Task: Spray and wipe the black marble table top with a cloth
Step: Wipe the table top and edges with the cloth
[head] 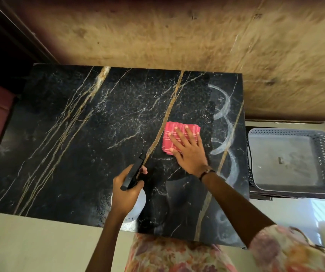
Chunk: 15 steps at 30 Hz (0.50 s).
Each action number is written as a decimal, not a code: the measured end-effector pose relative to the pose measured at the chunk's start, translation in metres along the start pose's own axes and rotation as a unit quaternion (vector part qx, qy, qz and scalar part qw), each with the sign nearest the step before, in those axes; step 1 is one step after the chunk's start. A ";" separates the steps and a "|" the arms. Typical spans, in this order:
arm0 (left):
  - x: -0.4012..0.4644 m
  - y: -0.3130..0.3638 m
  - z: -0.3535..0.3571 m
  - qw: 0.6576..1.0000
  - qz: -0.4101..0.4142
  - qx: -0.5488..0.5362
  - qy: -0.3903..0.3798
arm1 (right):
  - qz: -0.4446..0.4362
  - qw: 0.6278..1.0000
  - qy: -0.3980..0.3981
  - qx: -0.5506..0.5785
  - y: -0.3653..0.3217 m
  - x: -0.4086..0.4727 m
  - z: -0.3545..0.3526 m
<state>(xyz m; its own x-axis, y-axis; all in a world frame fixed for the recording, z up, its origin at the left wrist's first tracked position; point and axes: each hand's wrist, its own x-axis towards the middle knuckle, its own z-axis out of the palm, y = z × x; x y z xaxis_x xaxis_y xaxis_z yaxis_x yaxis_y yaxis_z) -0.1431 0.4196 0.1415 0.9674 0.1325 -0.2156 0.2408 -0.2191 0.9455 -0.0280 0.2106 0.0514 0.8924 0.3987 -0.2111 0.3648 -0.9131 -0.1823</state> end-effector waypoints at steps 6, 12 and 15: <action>-0.011 -0.009 0.004 1.000 -0.026 0.015 0.001 | -0.155 0.987 -0.035 -0.005 -0.053 -0.058 0.027; -0.015 -0.010 0.000 1.000 0.000 0.021 -0.012 | -0.103 0.994 -0.015 -0.009 0.030 -0.115 0.025; -0.021 -0.012 -0.004 1.000 0.006 0.025 -0.009 | -0.012 1.000 -0.001 -0.002 0.023 -0.082 0.013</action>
<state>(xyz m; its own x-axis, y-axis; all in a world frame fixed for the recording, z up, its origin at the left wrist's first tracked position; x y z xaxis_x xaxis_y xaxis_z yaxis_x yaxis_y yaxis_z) -0.1664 0.4234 0.1353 0.9714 0.1125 -0.2090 0.2322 -0.2678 0.9351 -0.0958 0.1580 0.0521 0.8832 0.4202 -0.2083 0.3866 -0.9037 -0.1840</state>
